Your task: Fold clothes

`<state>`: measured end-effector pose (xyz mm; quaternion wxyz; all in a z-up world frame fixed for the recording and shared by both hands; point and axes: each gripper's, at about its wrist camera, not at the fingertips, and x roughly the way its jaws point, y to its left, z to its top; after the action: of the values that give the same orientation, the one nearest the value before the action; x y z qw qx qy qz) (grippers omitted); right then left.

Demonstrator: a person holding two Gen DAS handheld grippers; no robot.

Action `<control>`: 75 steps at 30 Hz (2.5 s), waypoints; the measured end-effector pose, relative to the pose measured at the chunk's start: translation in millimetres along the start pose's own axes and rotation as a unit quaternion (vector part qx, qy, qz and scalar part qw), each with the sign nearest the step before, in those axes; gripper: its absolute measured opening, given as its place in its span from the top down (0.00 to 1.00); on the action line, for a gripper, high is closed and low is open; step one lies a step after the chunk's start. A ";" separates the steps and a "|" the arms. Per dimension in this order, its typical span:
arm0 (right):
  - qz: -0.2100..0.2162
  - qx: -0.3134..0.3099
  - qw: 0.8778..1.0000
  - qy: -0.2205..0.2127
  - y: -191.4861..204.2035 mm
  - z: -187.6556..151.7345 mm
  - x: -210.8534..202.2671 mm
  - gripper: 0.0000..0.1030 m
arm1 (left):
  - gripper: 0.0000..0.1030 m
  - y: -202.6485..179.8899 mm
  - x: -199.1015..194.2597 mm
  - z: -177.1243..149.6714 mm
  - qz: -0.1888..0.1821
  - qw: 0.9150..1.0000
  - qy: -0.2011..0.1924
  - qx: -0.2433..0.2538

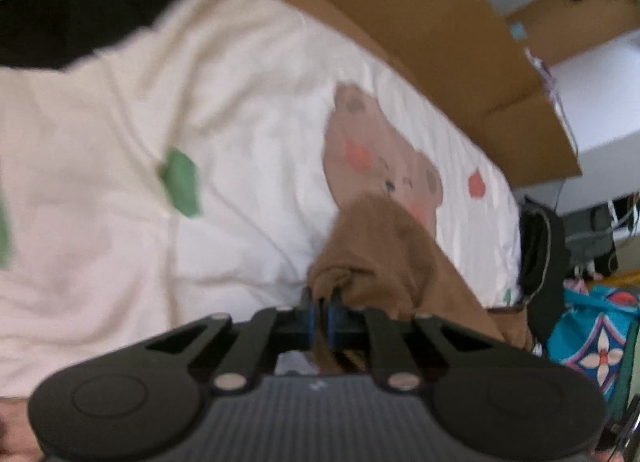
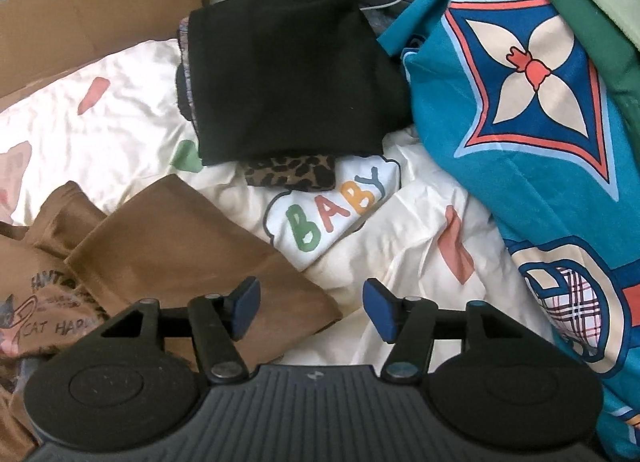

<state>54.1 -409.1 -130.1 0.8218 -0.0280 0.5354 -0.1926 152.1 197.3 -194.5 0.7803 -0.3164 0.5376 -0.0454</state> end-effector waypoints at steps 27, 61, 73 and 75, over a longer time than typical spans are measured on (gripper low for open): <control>0.158 -0.011 0.987 -0.009 9.4 30.9 -74.5 0.34 | 0.98 78.0 -228.9 1.2 0.138 0.975 -0.160 -0.071; 0.255 -0.167 0.952 -0.014 183.3 -16.9 1.7 0.34 | 0.29 65.7 -157.3 -11.6 0.149 0.982 -0.094 -0.064; 0.213 -0.260 0.942 -0.009 220.2 -34.2 32.3 0.35 | 0.29 74.7 -101.5 -34.5 0.145 0.985 -0.057 -0.073; 0.203 -0.274 0.940 -0.011 220.7 -32.9 34.1 0.43 | 0.29 75.3 -99.1 -35.2 0.149 0.985 -0.053 -0.068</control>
<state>100.1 -211.6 -229.4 0.8099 -0.1451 0.5527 0.1326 59.9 282.3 -162.9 0.7822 -0.2870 0.5386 0.1254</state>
